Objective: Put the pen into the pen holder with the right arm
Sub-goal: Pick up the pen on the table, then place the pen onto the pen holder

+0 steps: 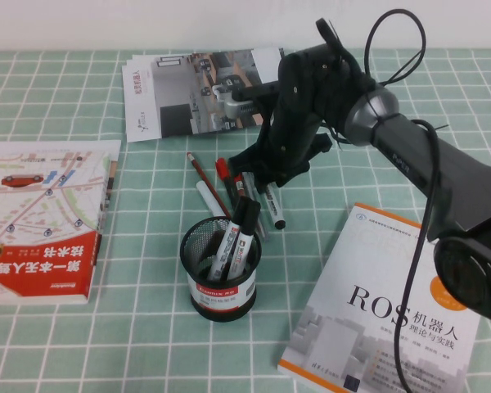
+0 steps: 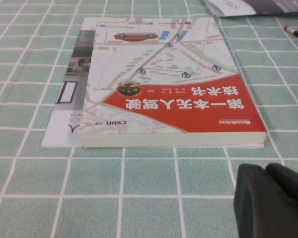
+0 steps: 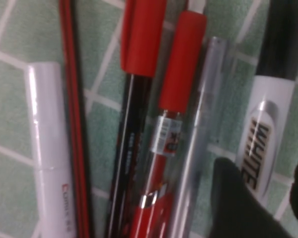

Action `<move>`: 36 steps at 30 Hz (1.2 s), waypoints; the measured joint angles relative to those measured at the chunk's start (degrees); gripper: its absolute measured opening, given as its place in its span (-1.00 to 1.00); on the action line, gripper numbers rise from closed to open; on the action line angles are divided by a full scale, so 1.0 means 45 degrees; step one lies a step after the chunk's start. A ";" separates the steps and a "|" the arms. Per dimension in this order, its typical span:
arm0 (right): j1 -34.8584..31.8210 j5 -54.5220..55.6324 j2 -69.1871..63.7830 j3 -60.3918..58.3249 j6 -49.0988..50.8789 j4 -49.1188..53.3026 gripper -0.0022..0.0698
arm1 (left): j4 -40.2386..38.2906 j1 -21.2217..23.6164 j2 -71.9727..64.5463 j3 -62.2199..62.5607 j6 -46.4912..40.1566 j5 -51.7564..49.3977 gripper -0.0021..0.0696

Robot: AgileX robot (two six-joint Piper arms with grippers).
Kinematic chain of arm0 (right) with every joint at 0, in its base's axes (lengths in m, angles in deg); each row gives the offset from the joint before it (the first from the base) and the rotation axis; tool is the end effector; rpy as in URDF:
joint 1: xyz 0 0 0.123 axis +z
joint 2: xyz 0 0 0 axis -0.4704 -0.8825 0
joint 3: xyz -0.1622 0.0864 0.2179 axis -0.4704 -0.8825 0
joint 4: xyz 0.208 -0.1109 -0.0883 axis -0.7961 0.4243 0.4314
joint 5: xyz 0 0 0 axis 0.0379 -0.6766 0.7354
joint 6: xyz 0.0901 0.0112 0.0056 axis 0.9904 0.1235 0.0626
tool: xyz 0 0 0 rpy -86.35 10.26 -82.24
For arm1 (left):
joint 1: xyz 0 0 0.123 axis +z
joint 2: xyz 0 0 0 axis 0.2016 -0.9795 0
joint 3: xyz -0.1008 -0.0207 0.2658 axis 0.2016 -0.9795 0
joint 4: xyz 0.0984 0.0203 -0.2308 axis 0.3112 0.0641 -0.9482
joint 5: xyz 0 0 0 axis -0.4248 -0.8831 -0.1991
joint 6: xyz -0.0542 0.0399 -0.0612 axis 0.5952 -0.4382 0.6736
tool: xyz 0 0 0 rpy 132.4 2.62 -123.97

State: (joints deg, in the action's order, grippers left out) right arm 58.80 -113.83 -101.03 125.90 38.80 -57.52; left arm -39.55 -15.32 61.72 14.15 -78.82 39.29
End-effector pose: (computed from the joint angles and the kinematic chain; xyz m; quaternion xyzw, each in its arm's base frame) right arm 0.4547 0.2754 0.1955 -0.2016 0.9631 0.0800 0.1591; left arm 0.0521 -0.0037 0.1719 0.0288 0.8061 -0.0199 0.5908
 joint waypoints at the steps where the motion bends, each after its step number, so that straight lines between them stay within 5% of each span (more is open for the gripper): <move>1: 0.0000 0.0000 -0.0055 0.0000 0.0030 0.0032 -0.28 | 0.0000 0.0000 0.0000 0.0000 0.0000 0.0000 -0.95; 13: 0.0000 -0.0062 -0.0335 0.0159 0.0103 0.0163 -0.30 | 0.0000 0.0000 0.0000 0.0000 0.0000 0.0000 -0.95; 18: 0.0000 -0.0159 -0.0357 0.0185 0.0183 0.0388 -0.63 | 0.0000 0.0000 0.0000 0.0000 0.0000 0.0000 -0.95; 36: 0.0393 -0.0414 0.2491 -0.1413 0.0261 0.1280 -0.62 | 0.0000 0.0000 0.0000 0.0000 0.0000 0.0000 -0.95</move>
State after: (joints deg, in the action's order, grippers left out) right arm 60.57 -115.69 -89.82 119.54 39.97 -51.75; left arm -39.55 -15.32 61.72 14.15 -78.82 39.29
